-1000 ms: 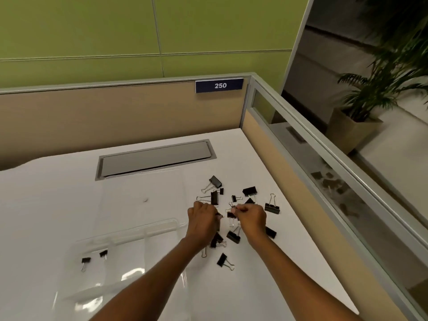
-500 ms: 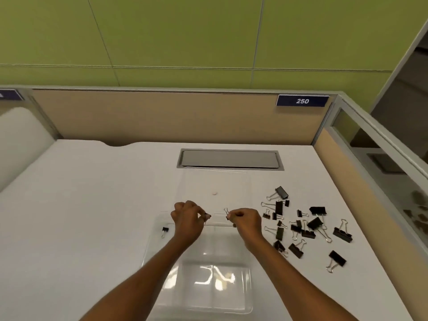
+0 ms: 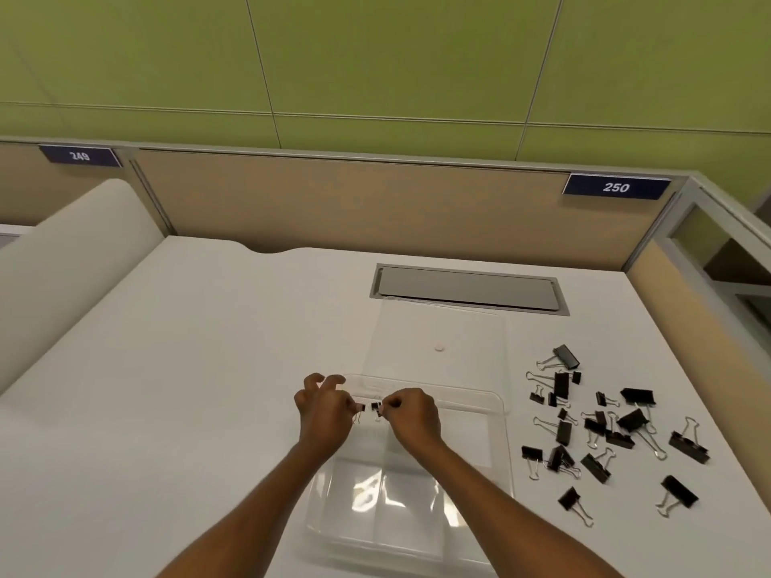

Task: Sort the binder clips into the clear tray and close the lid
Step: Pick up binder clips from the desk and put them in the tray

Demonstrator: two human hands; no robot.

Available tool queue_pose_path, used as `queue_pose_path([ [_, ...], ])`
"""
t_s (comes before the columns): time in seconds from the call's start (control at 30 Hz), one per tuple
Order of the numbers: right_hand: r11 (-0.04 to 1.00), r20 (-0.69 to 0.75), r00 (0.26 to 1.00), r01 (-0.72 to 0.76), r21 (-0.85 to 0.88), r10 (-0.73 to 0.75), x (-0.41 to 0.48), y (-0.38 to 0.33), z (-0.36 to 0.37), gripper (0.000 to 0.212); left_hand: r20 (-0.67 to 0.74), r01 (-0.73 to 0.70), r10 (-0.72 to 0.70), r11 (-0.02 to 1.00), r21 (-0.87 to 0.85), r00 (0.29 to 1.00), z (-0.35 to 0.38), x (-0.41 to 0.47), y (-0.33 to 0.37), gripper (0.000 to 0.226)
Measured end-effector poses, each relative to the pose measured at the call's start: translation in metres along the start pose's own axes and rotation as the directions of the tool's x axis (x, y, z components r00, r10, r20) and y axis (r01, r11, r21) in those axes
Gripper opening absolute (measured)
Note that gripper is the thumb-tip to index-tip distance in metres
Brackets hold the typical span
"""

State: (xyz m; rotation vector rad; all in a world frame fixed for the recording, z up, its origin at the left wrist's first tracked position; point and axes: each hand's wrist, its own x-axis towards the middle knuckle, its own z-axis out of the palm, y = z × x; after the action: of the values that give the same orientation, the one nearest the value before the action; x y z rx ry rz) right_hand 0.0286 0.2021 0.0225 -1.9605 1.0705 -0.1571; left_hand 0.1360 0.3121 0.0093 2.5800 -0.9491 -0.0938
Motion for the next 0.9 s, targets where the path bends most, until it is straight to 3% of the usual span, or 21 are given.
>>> queue_pose_path([
  [0.1,0.998,0.022,1.000,0.014,-0.063,-0.013,0.000,-0.003,0.013,0.012,0.041,-0.028,0.025,0.997,0.076,0.999,0.002,-0.001,-0.007,0.017],
  [0.23,0.984,0.011,0.997,0.071,-0.165,-0.070,0.001,-0.004,0.022,0.013,0.022,-0.057,0.057,0.997,0.044,0.998,0.005,-0.004,-0.013,0.013],
  [0.33,0.987,-0.033,0.995,0.090,-0.136,-0.095,0.001,-0.002,0.018,0.016,0.016,-0.076,0.076,0.996,0.036,0.997,0.006,0.000,-0.011,0.011],
  [0.6,0.995,-0.185,0.978,0.093,-0.044,-0.099,0.007,0.019,-0.019,0.021,0.063,-0.233,0.230,0.972,0.031,0.971,0.020,0.015,0.028,0.044],
  [0.9,1.000,-0.306,0.952,-0.021,0.001,0.020,0.016,0.068,-0.085,0.023,0.108,-0.362,0.362,0.932,-0.014,0.926,0.046,0.027,0.105,0.054],
])
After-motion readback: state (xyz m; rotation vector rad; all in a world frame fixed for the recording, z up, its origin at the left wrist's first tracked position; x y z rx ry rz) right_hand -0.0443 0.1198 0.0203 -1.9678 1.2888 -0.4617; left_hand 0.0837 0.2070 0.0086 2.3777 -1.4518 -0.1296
